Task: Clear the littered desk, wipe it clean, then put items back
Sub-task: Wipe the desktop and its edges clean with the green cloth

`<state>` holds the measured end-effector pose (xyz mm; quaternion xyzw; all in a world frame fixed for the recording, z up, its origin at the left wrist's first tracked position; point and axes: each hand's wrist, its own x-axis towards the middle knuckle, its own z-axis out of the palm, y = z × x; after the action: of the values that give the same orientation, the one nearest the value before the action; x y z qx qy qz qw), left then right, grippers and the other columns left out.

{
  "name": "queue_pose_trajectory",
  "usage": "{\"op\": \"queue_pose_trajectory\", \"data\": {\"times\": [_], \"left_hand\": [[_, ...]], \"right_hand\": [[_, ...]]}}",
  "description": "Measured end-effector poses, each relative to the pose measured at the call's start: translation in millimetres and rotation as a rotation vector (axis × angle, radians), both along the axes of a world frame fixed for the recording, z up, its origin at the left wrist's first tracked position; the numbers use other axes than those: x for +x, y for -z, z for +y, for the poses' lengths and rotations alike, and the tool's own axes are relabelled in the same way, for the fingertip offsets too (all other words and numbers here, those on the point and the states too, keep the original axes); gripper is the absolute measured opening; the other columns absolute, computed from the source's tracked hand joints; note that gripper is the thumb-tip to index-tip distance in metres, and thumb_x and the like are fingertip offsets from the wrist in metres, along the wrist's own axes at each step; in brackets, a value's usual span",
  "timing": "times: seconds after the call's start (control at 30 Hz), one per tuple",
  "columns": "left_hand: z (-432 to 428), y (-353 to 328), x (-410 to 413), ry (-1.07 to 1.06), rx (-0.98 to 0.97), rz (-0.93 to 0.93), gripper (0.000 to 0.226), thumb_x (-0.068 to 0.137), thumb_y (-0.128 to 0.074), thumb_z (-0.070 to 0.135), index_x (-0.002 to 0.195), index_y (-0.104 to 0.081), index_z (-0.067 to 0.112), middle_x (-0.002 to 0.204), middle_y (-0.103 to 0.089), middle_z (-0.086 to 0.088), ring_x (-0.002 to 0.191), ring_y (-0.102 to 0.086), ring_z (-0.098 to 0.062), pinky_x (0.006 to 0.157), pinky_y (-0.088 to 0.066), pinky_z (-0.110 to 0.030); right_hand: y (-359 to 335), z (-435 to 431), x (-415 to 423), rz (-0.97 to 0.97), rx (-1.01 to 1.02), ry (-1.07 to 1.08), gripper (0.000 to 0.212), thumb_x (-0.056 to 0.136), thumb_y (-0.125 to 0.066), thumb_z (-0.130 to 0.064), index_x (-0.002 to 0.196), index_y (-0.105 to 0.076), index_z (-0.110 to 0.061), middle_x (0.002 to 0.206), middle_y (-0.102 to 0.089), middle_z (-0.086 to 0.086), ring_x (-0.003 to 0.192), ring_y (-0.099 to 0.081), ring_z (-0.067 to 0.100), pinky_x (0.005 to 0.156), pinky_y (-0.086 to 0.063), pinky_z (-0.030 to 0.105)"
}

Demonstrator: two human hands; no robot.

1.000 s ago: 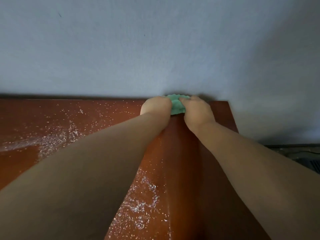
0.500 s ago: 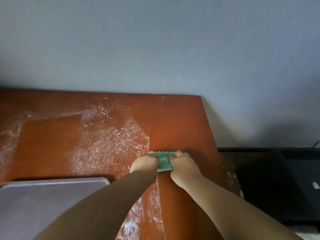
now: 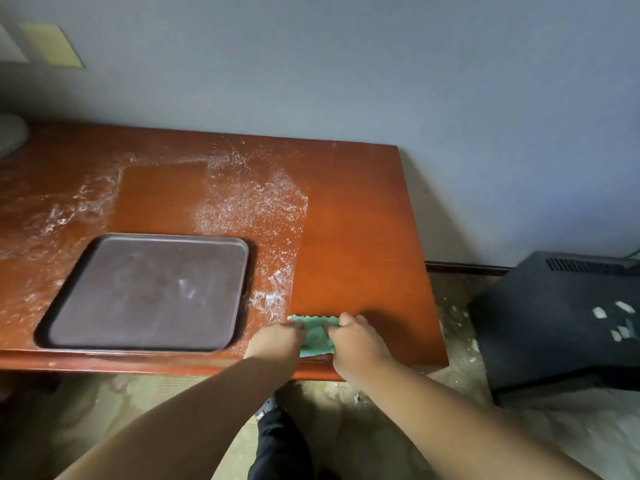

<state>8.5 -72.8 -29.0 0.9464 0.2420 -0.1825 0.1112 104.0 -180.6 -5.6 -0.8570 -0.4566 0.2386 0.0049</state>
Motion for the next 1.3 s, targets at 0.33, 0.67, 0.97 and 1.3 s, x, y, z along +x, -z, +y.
{"op": "queue_pose_trajectory", "data": {"times": [0.33,0.67,0.97,1.3], "left_hand": [[-7.3,9.5,-33.1,0.039,-0.029,0.026,0.041,0.086,-0.041,0.0,0.123,-0.047,0.016,0.122,-0.051,-0.002,0.107,-0.052,-0.025,0.086,-0.048,-0.034],[81.5,5.7,32.5,-0.015,0.063,0.065,0.042,0.089,-0.043,0.0,0.13,-0.046,0.009,0.121,-0.058,-0.007,0.109,-0.056,-0.026,0.087,-0.047,-0.033],[234.2,4.6,177.9,0.039,0.073,0.077,0.038,0.087,-0.046,-0.006,0.122,-0.053,0.009,0.109,-0.061,-0.009,0.097,-0.061,-0.029,0.073,-0.048,-0.034],[354.2,-17.1,323.2,-0.006,0.017,0.004,0.037,0.089,-0.043,-0.005,0.123,-0.056,0.002,0.123,-0.057,-0.017,0.107,-0.057,-0.035,0.082,-0.047,-0.038]], "right_hand": [[9.4,-11.6,-21.9,0.001,-0.009,-0.075,0.039,0.091,-0.037,-0.001,0.124,-0.051,-0.015,0.111,-0.044,0.008,0.109,-0.041,0.03,0.083,-0.043,0.037],[17.6,85.4,33.7,-0.032,0.072,-0.043,0.04,0.092,-0.034,-0.002,0.125,-0.053,-0.016,0.107,-0.041,0.006,0.109,-0.039,0.027,0.079,-0.041,0.037],[28.4,230.7,165.1,-0.181,0.108,0.067,0.047,0.092,-0.038,-0.004,0.133,-0.049,-0.026,0.11,-0.044,0.004,0.109,-0.041,0.025,0.085,-0.044,0.036],[40.4,357.4,309.4,-0.265,0.123,0.193,0.05,0.095,-0.041,-0.01,0.139,-0.043,-0.033,0.112,-0.045,0.009,0.111,-0.042,0.03,0.088,-0.042,0.037]]}}
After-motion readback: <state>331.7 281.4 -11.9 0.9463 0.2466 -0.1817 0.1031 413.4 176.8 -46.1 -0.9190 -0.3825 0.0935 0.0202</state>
